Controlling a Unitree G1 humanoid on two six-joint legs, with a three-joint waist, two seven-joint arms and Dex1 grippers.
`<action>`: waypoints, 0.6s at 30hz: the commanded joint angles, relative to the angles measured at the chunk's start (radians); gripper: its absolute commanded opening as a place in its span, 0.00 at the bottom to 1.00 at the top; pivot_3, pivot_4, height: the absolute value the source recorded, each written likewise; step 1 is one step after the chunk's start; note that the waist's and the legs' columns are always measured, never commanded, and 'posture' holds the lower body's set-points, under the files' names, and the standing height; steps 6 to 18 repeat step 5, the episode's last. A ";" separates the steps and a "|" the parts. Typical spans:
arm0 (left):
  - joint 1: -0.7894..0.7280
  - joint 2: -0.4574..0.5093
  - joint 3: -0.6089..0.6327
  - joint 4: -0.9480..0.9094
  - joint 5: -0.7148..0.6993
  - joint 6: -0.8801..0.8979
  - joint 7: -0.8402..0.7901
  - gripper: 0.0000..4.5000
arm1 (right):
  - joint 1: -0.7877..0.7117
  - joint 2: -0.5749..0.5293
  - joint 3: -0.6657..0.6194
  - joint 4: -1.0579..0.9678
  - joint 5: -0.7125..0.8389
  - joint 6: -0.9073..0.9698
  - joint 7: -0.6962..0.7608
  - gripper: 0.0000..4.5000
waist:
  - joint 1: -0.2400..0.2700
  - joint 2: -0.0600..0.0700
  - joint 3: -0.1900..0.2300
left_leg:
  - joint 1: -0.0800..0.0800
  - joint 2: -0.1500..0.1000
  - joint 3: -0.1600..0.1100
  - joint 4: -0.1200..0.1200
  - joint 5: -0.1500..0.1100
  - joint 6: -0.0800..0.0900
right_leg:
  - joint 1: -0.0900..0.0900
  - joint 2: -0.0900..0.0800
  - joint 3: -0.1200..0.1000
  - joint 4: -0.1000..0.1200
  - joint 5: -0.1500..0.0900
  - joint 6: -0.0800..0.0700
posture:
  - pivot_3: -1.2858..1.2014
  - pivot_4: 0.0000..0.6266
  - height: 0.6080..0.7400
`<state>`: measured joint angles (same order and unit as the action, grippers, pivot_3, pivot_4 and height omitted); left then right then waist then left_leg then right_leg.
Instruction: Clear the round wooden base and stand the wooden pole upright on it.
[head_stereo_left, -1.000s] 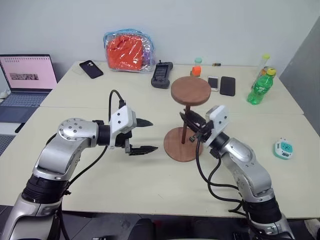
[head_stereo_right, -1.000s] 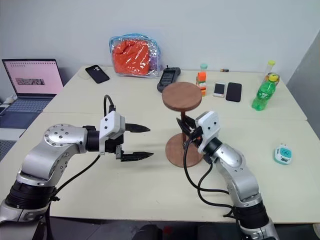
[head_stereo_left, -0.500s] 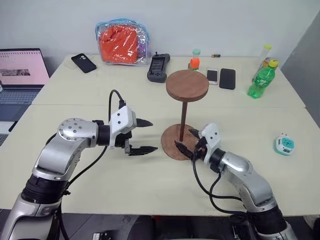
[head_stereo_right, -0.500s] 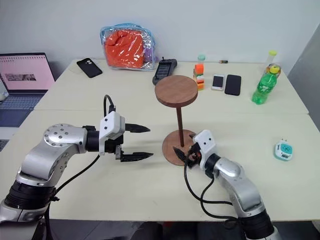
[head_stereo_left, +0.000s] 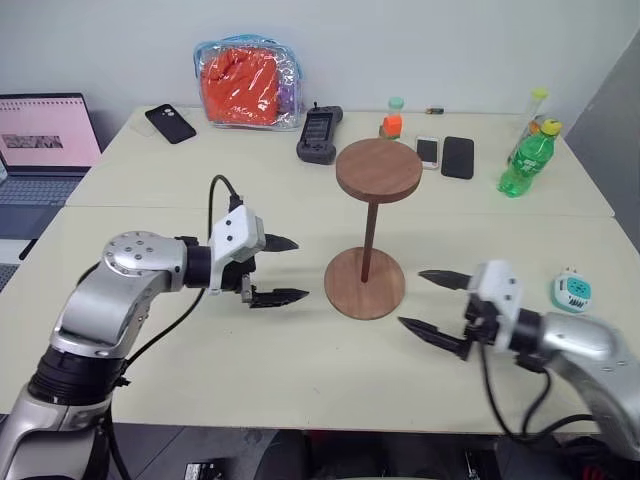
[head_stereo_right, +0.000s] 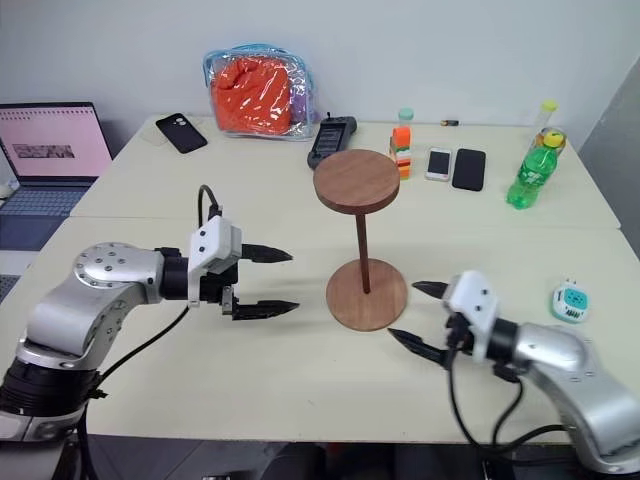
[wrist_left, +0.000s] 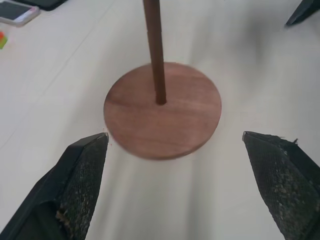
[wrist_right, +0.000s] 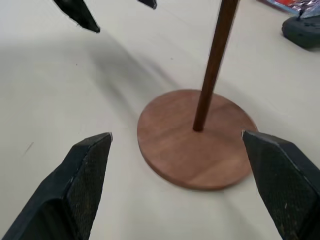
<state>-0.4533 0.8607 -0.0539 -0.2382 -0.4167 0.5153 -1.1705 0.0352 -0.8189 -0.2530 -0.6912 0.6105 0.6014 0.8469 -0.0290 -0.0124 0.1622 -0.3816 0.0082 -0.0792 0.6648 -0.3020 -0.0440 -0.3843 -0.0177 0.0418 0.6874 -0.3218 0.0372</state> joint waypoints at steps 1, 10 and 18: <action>-0.015 0.021 0.040 0.014 -0.008 -0.024 -0.015 1.00 | 0.026 -0.053 -0.162 -0.039 0.106 0.030 0.057 0.96 | 0.000 -0.001 0.000 | 0.000 0.000 0.000 0.000 0.000 0.000 | 0.000 0.000 0.000 0.000 0.000 0.000 | 0.52 0.24 1.00; -0.034 0.003 0.036 0.060 0.011 -0.062 -0.001 1.00 | 0.032 -0.088 -0.204 -0.029 0.121 0.032 0.058 0.96 | 0.000 -0.001 0.001 | 0.001 0.000 0.000 0.000 0.000 0.000 | 0.001 0.000 0.000 0.000 0.000 0.000 | 0.52 0.24 1.00; -0.034 0.003 0.036 0.060 0.011 -0.062 -0.001 1.00 | 0.032 -0.088 -0.204 -0.029 0.121 0.032 0.058 0.96 | 0.000 -0.001 0.001 | 0.001 0.000 0.000 0.000 0.000 0.000 | 0.001 0.000 0.000 0.000 0.000 0.000 | 0.52 0.24 1.00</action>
